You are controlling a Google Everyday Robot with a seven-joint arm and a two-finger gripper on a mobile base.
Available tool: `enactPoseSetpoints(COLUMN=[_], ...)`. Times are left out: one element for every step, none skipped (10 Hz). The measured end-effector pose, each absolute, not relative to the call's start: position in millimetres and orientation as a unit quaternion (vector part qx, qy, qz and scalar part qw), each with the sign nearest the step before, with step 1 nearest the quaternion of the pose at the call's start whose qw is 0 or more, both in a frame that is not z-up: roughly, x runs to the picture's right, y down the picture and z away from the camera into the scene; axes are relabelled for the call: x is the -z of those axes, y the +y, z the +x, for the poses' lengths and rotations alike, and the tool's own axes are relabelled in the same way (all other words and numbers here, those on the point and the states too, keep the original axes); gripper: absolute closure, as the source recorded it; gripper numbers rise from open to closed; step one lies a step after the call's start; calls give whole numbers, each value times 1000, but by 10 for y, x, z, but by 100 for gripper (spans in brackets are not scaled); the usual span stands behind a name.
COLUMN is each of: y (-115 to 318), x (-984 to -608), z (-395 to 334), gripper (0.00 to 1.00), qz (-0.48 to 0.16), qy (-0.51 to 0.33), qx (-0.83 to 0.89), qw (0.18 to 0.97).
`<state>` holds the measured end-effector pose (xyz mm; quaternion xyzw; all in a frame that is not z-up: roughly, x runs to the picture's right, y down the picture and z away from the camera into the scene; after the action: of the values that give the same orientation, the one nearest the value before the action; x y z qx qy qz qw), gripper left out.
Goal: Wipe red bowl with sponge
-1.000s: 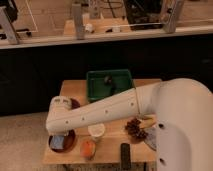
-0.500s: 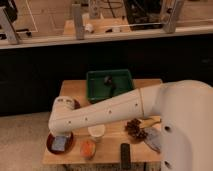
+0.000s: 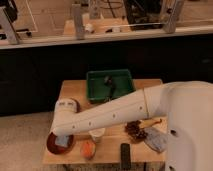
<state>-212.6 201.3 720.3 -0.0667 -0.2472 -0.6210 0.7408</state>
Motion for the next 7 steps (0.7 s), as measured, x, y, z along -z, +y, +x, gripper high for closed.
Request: enactPoseSetpoints(y=[1996,1977,1955,1936,1925,1921,1928], x=[-7217,-7233,-7252,-7276,-7286,-7288,-7280], z=[-2172,-2215,-2263,-2318,-2364,-2426,-2464], gripper=[100,100,100,100,100,100,100], qz=[-62,-60,-57,-55,-53,-53,-55], qy=[-245,-245,-245,-247,-250,-258,-266], qx=[622,624,626,630,634,640,644], qw=[741,740,738,734,729,722,715])
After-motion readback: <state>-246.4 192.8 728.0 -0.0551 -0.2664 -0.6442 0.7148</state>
